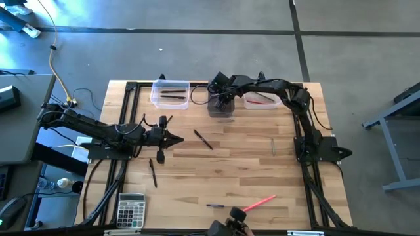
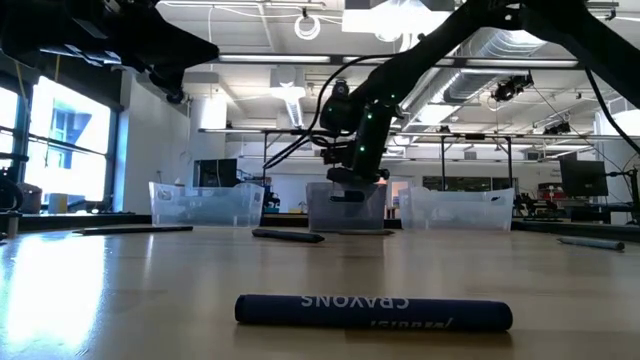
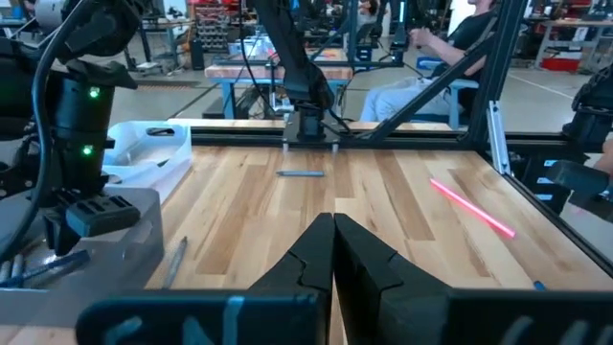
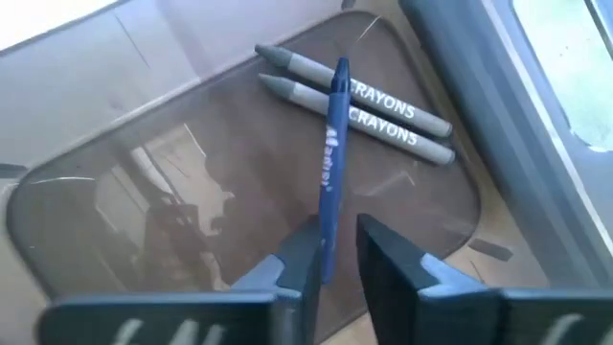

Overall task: Sort crayons/erasers/pens/pencils in bins
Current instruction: Put the blue crayon into the black bin, then put the blue pencil into the right transparent bin

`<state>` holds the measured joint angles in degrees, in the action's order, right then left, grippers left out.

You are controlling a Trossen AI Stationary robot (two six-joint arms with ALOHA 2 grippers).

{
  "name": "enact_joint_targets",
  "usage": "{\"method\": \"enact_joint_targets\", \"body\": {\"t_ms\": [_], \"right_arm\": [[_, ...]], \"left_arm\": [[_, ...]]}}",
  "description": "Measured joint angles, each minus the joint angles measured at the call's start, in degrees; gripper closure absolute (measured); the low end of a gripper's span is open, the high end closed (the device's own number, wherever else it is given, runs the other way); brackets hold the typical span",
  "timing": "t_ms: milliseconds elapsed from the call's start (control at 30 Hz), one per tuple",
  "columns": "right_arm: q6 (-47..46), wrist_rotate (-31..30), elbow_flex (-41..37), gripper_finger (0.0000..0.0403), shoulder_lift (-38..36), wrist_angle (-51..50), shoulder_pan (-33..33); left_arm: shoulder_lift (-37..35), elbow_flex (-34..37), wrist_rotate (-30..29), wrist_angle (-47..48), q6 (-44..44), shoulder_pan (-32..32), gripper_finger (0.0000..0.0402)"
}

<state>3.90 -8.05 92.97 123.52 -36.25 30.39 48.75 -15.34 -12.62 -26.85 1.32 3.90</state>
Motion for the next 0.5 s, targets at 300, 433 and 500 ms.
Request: {"method": "enact_joint_targets", "body": {"t_ms": [300, 433, 500], "right_arm": [[2.7, 5.5, -0.1, 0.0296, -5.0, -1.3, -1.1], [6.0, 6.1, -0.1, 0.0355, -10.0, 1.0, -3.6], [7.0, 6.6, -2.2, 0.0388, -12.7, 6.5, -4.7]], "left_arm": [[0.0, 0.0, 0.0, 0.5, 1.3, 0.0, 0.0401], [0.0, 0.0, -0.9, 3.3, 1.6, 0.0, 0.0401], [0.0, 0.0, -2.4, 5.2, 1.9, 0.0, 0.0401]]}}
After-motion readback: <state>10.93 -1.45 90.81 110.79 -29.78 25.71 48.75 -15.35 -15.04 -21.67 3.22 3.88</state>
